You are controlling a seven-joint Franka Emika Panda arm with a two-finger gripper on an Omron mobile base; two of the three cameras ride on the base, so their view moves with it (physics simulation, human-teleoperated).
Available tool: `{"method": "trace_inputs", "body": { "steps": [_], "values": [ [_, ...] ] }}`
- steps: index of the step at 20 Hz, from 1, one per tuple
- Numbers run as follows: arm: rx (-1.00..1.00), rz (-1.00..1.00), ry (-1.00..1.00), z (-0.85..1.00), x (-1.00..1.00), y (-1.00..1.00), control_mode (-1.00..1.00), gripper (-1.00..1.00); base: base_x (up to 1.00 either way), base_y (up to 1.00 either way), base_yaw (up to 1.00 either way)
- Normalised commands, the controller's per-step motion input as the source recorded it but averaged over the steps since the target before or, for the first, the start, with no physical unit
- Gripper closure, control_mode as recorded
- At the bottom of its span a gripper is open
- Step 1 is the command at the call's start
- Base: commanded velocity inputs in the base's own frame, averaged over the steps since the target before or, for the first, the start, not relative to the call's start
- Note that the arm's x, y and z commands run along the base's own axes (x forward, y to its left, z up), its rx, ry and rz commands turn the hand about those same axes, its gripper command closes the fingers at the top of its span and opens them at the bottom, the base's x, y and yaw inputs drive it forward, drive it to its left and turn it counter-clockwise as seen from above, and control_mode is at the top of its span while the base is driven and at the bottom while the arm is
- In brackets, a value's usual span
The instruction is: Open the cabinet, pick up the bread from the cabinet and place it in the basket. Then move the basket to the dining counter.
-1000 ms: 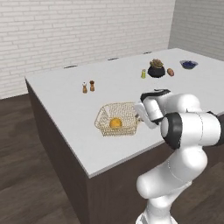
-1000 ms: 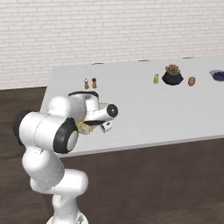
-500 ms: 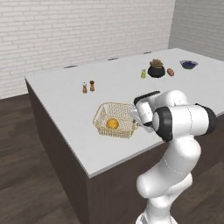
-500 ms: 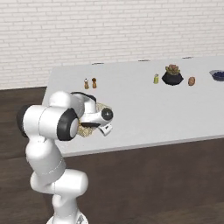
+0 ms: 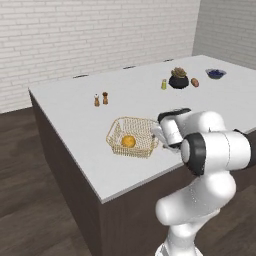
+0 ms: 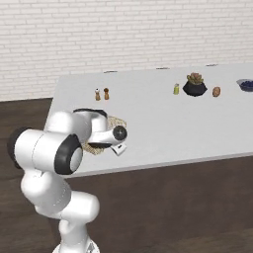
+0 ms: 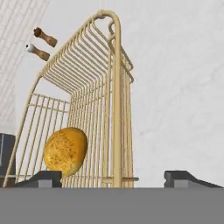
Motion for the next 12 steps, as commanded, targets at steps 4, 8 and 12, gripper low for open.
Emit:
{"method": "trace_inputs", "body": {
  "steps": [4, 8, 12],
  "values": [
    [0.00, 0.03, -0.13, 0.83, -0.69, 0.00, -1.00, -1.00, 0.00, 0.00, 0.00],
    [0.00, 0.05, -0.16, 1.00, -0.76, 0.00, -1.00, -1.00, 0.00, 0.00, 0.00],
    [0.00, 0.05, -0.04, 1.00, -0.80, -0.08, -1.00, -1.00, 0.00, 0.00, 0.00]
  ]
}}
